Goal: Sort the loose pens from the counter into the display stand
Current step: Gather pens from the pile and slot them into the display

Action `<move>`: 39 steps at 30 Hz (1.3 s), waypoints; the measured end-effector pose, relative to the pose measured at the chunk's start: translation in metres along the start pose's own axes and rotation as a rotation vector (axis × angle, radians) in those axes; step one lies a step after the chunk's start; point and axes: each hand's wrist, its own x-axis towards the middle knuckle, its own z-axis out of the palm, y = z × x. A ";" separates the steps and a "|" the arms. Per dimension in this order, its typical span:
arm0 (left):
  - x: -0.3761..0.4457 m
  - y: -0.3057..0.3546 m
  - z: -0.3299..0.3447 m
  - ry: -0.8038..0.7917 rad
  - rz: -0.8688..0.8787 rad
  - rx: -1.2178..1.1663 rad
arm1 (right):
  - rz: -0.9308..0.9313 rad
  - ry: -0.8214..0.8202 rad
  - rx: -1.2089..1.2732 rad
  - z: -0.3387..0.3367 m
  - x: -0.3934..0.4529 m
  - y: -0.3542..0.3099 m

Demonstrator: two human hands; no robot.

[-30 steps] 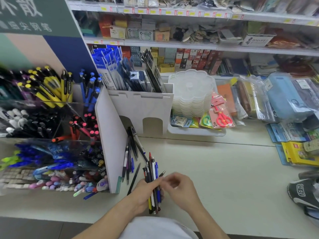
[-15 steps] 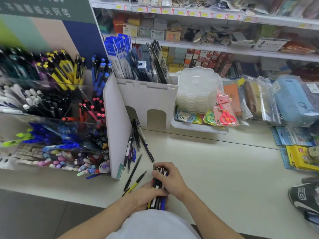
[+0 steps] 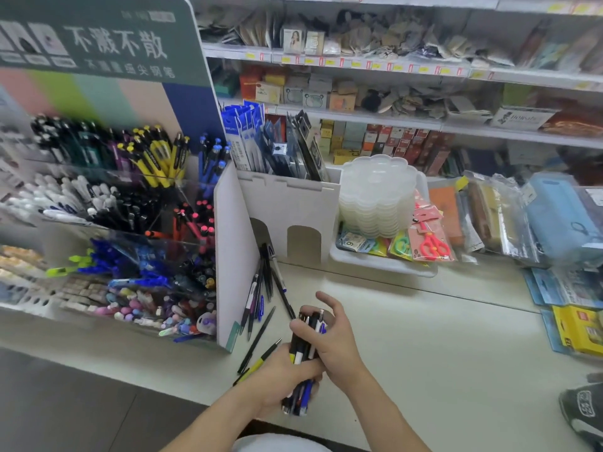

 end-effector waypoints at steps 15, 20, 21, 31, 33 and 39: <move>-0.085 0.028 -0.014 -0.148 0.246 -0.459 | -0.127 -0.353 -0.263 0.020 -0.045 -0.085; -0.101 0.031 -0.035 -0.308 0.258 -0.382 | -0.186 -0.276 -0.402 0.035 -0.059 -0.105; -0.107 0.032 -0.039 -0.272 0.253 -0.339 | -0.208 -0.265 -0.467 0.041 -0.061 -0.107; -0.161 0.028 -0.131 -0.139 0.251 -0.206 | -0.244 -0.451 -0.847 0.154 -0.061 -0.126; -0.170 0.022 -0.159 -0.109 0.257 -0.196 | -0.258 -0.451 -0.821 0.185 -0.057 -0.122; -0.194 0.009 -0.242 -0.177 0.275 -0.286 | -0.323 -0.330 -0.577 0.265 -0.044 -0.118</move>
